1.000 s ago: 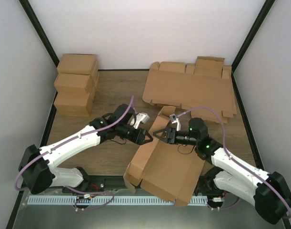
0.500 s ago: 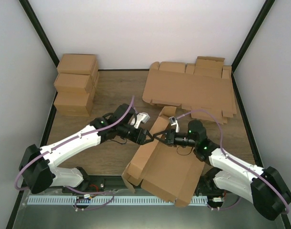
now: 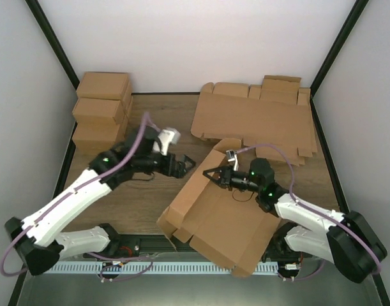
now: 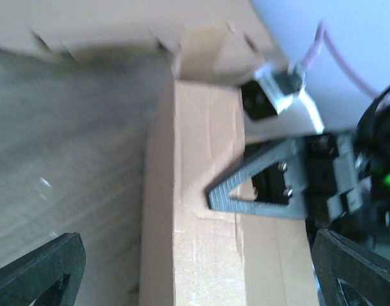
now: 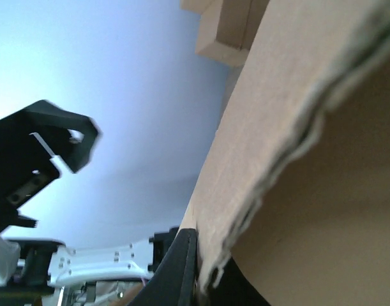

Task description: Fold the paper box

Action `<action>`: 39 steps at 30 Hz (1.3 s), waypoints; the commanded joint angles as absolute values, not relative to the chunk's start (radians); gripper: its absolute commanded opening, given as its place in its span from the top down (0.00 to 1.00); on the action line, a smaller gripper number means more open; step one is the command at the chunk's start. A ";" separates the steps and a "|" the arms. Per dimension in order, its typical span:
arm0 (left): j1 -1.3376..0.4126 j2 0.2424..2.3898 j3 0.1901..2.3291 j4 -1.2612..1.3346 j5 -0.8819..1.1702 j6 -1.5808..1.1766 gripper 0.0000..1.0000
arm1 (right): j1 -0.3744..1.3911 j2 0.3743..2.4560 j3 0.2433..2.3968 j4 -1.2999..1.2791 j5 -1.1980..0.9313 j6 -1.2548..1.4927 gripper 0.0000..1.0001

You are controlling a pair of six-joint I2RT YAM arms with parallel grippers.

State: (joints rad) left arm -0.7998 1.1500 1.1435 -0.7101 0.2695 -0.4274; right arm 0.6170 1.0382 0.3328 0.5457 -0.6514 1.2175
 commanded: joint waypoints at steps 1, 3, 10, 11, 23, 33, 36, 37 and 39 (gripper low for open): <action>-0.668 1.068 1.244 -0.801 0.203 -0.401 0.00 | 0.617 1.126 0.473 0.657 -0.560 1.202 0.99; -0.599 1.081 1.270 -0.830 0.226 -0.367 0.00 | 0.617 1.185 0.530 0.695 -0.538 1.202 0.99; -0.392 1.148 1.348 -0.865 0.295 -0.253 0.00 | 0.617 1.399 0.779 0.696 -0.468 1.161 0.99; -0.352 1.160 1.346 -0.857 0.322 -0.240 0.00 | 0.617 1.425 0.797 0.697 -0.455 1.155 0.99; -0.288 1.270 1.293 -0.756 0.367 -0.130 0.00 | 0.614 1.694 0.825 0.792 -0.464 1.178 0.99; -0.291 1.352 1.278 -0.746 0.362 -0.085 0.02 | 0.613 1.760 0.868 0.793 -0.482 1.170 0.99; -0.302 1.336 1.257 -0.710 0.349 -0.055 0.01 | 0.614 1.754 0.896 0.722 -0.474 1.130 0.99; -0.311 1.333 1.250 -0.703 0.336 -0.039 0.01 | 0.614 1.756 0.909 0.700 -0.475 1.116 0.99; -0.338 1.339 1.246 -0.704 0.302 -0.001 0.00 | 0.614 1.760 0.924 0.671 -0.482 1.100 0.99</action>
State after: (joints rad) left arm -0.3023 1.3533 1.2583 -0.7486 0.3435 -0.0811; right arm 0.6167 1.7409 0.8692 0.7654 -0.4774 1.1728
